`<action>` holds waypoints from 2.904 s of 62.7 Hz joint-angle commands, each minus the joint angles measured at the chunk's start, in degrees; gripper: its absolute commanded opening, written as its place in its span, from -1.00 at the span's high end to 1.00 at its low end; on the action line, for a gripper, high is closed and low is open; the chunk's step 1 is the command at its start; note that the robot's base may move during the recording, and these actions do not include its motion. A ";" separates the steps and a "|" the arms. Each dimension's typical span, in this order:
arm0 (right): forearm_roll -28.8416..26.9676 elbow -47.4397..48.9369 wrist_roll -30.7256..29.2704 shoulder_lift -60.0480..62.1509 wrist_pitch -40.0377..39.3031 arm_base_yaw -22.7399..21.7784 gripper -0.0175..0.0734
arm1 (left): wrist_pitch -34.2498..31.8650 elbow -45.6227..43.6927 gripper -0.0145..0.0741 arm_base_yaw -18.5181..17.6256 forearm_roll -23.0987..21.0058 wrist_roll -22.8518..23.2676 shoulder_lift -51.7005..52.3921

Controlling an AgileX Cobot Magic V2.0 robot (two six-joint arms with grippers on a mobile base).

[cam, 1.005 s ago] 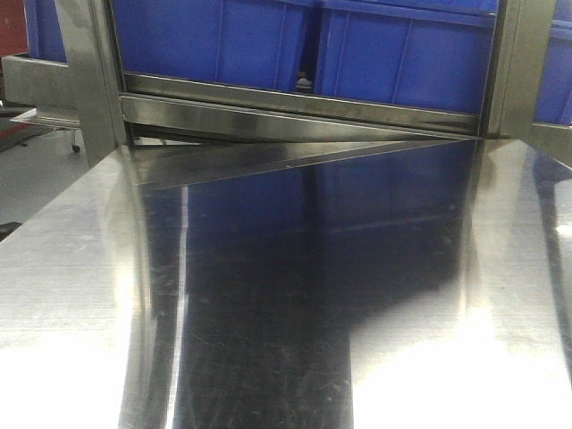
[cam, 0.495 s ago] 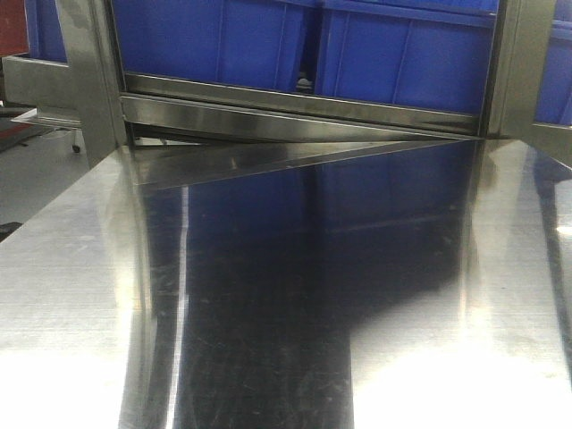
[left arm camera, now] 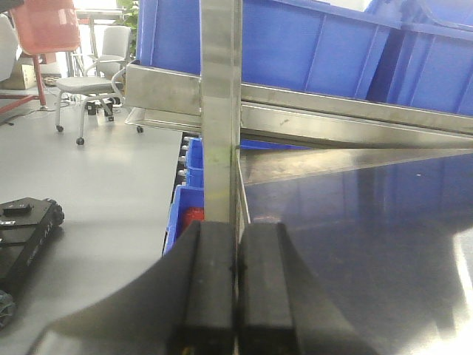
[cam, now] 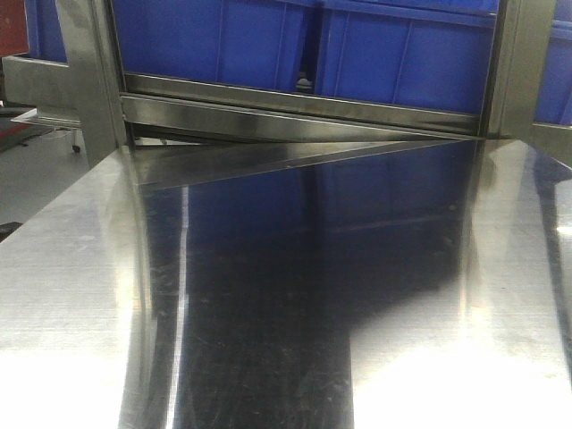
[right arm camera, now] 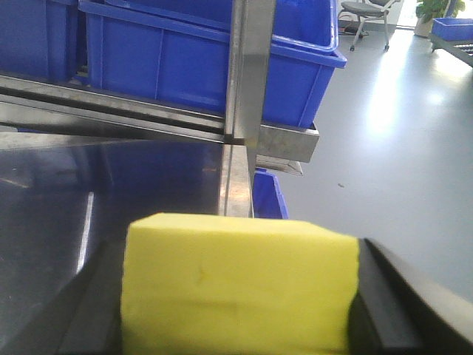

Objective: Place yellow foam block on left shelf second layer
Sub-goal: 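Drive the base away from the table holding the cube in the right gripper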

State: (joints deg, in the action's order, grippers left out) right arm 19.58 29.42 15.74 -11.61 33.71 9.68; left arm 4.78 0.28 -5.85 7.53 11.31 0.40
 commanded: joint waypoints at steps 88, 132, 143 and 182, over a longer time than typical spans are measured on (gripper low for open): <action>1.83 1.69 -0.13 -1.13 -4.53 -0.36 -0.01 | -5.29 1.48 0.36 -0.15 -0.42 0.22 0.46; 1.83 1.63 -0.13 -2.55 -3.78 -0.36 -0.01 | -5.29 1.48 0.36 -0.07 -0.42 0.22 -0.17; 1.83 1.63 -0.13 -2.55 -3.78 -0.36 -0.01 | -5.29 1.48 0.36 -0.07 -0.42 0.22 -0.17; 1.83 1.63 -0.13 -2.55 -3.75 -0.36 -0.01 | -5.29 1.48 0.36 -0.07 -0.42 0.22 -0.17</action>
State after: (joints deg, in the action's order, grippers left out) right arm 19.70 29.42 15.74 -13.13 34.63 9.68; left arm 4.66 0.28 -5.85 7.53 11.31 0.40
